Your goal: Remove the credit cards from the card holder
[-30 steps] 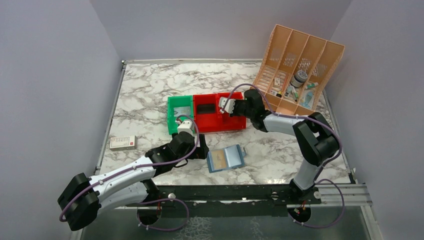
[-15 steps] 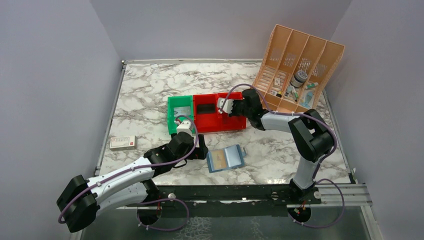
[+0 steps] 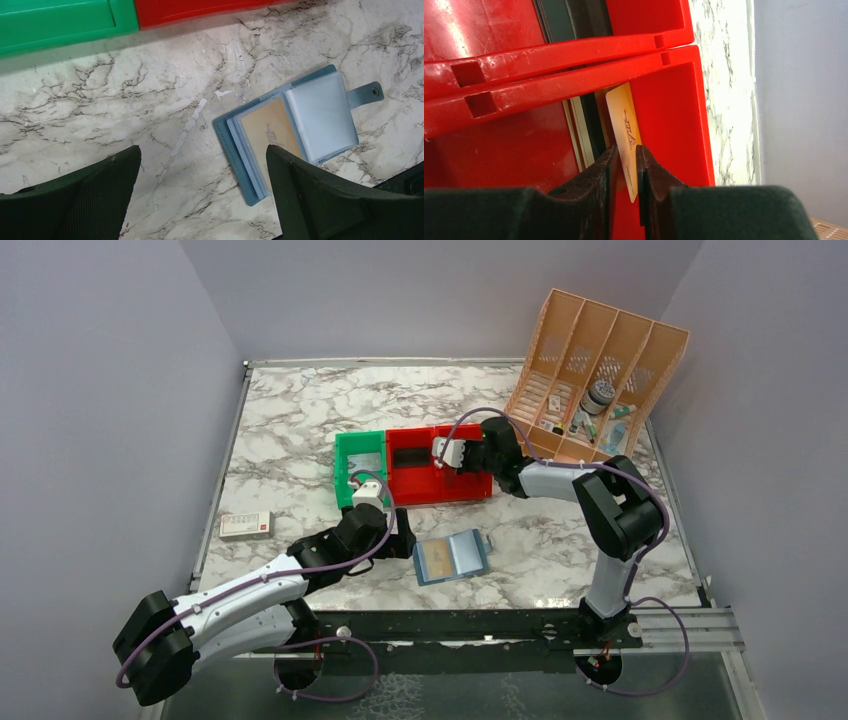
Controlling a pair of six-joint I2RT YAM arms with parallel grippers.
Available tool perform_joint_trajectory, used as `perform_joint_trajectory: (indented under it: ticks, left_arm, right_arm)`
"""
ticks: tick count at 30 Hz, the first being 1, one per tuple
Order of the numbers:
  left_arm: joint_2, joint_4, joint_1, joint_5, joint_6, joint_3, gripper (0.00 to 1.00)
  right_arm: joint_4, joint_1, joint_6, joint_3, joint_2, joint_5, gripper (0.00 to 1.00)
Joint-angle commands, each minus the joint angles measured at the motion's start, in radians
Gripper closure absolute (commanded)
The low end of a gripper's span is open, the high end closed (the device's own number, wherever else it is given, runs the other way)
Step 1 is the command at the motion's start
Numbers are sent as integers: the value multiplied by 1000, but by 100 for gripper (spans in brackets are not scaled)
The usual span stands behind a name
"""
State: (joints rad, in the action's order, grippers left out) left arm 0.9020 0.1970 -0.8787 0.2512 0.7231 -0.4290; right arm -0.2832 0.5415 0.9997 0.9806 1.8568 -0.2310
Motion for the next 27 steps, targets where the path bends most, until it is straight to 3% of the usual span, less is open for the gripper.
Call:
perform_joint_trajectory:
  ticks: [1, 5, 14, 17, 21, 24, 27]
  left_arm:
    - [-14, -2, 4, 5, -11, 3, 1]
    - [-17, 0, 4, 2, -11, 3, 1]
    - [-25, -1, 3, -2, -16, 3, 1]
    - [-23, 6, 4, -3, -17, -2, 1]
    - [-28, 3, 3, -3, -14, -1, 1]
    - [-31, -4, 4, -5, -9, 2, 1]
    - [-36, -11, 4, -14, -6, 1, 1]
  right_arm:
    - [21, 1, 6, 11, -2, -2, 78]
    - [29, 2, -4, 12, 7, -1, 67]
    - [30, 2, -40, -4, -7, -15, 60]
    - [-11, 2, -121, -9, -33, -11, 60]
    - [-138, 2, -359, -38, -106, 29, 61]
    - [-172, 2, -703, -47, -148, 240, 58]
    - [-88, 2, -939, -49, -194, 379, 58]
